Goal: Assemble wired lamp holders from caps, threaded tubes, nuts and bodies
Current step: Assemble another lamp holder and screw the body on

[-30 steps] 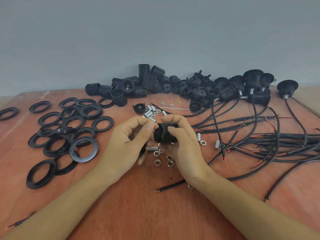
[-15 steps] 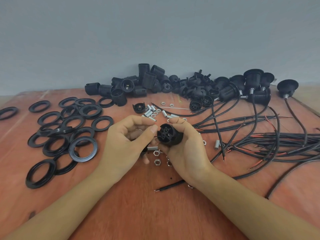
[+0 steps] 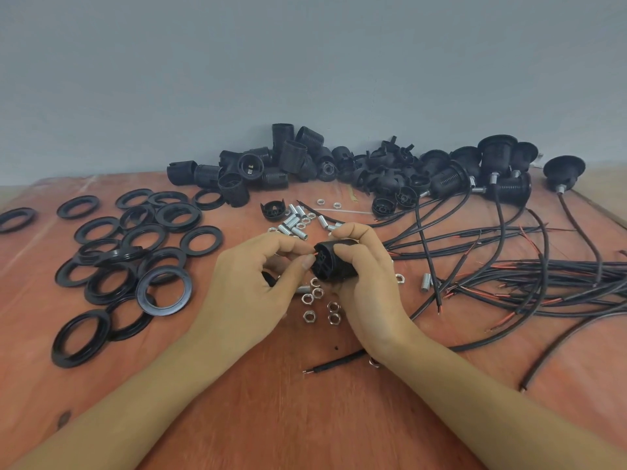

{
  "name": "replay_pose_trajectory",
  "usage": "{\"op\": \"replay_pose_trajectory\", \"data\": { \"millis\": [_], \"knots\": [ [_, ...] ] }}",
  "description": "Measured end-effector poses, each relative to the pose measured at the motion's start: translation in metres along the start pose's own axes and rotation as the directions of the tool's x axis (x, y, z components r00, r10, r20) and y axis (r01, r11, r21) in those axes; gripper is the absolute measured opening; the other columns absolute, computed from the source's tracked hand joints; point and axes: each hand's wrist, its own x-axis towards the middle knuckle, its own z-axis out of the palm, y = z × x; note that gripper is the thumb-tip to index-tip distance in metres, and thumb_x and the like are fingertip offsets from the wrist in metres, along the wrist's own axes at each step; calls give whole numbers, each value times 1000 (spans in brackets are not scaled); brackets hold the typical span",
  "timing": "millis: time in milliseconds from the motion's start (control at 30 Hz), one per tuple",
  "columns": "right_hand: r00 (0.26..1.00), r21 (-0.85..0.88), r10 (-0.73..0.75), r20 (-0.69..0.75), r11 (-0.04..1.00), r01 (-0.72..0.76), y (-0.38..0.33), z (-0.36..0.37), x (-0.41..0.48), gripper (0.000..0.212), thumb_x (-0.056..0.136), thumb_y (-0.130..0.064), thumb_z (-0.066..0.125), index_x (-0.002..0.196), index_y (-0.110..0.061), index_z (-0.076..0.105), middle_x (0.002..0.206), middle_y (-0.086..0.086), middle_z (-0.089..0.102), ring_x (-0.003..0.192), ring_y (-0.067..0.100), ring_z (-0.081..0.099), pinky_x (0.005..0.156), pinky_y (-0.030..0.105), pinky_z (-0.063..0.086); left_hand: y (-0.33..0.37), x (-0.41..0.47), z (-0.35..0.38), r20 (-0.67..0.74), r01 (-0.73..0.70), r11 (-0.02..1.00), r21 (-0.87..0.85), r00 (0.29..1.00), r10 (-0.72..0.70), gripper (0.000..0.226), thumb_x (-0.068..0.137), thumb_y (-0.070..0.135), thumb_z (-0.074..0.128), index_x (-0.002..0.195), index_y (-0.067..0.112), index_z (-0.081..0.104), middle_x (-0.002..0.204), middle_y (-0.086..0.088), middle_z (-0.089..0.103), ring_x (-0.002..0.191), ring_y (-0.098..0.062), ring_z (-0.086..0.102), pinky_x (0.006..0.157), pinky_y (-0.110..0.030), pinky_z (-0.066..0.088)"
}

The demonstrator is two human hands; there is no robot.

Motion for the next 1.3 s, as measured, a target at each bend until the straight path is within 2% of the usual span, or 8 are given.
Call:
{"op": "replay_pose_trajectory", "data": {
  "millis": [100, 333, 433, 833, 1033, 1167, 1233, 1300],
  "knots": [
    [997, -58, -68, 23, 996, 69, 0, 2, -2, 19, 77, -17, 51, 81, -31, 63, 87, -2, 58, 82, 16, 53, 72, 29, 43, -2, 1, -1, -3, 36, 999, -35, 999, -36, 12, 87, 18, 71, 88, 30, 70, 70, 10, 69, 47, -11, 62, 42, -34, 52],
    [993, -151, -115, 35, 981, 119, 0, 3, -4, 15, 80, -17, 48, 94, -20, 55, 83, -4, 54, 77, 10, 50, 73, 24, 42, -1, 1, -2, -8, -100, 993, 65, 995, 101, 15, 87, 14, 71, 88, 29, 70, 77, 15, 69, 68, -7, 66, 55, -27, 53],
    [993, -162, -115, 30, 980, 118, -1, 4, -5, 15, 80, -18, 48, 93, -20, 55, 84, -3, 53, 78, 11, 50, 74, 25, 42, 0, 1, -2, -19, -138, 986, 91, 990, 141, 8, 84, 21, 66, 89, 25, 71, 79, 12, 69, 71, -6, 66, 63, -22, 51],
    [999, -99, -47, -2, 994, 46, -1, 4, -5, 9, 88, -16, 50, 93, -21, 56, 88, 0, 55, 78, 14, 51, 67, 26, 46, 0, 1, -1, -18, -172, 980, 99, 984, 175, 10, 84, 17, 65, 91, 19, 72, 78, 12, 68, 71, -7, 65, 66, -20, 51],
    [994, -200, -108, 17, 974, 109, -2, 5, -5, 22, 96, 1, 46, 92, -19, 54, 83, 0, 53, 79, 13, 50, 74, 27, 43, -1, 2, -3, 6, -196, 974, 112, 980, 196, 8, 84, 18, 66, 89, 20, 72, 78, 8, 69, 71, -8, 64, 63, -13, 48],
    [985, -283, -157, 67, 944, 169, -2, 5, -8, 10, 91, -13, 47, 91, -22, 53, 82, -1, 54, 75, 8, 50, 71, 19, 43, -4, 2, -3, 15, -236, 959, 158, 972, 236, 8, 83, 13, 69, 89, 13, 74, 79, 5, 68, 71, -9, 62, 66, -16, 49],
    [984, -344, -162, 77, 922, 179, -1, 4, -8, 9, 89, -19, 47, 92, -26, 53, 88, 0, 54, 79, 7, 50, 75, 20, 43, -5, 2, -3, 19, -242, 955, 172, 970, 243, 8, 83, 11, 70, 89, 13, 74, 79, 4, 69, 72, -8, 62, 66, -18, 49],
    [983, -380, -166, 79, 906, 184, 1, 4, -8, 14, 94, -14, 48, 93, -27, 52, 93, 2, 54, 82, 10, 50, 77, 25, 43, -4, 2, -3, 0, -222, 963, 154, 974, 225, 9, 81, 13, 70, 89, 14, 75, 79, 6, 70, 72, -7, 63, 66, -17, 50]
  ]
}}
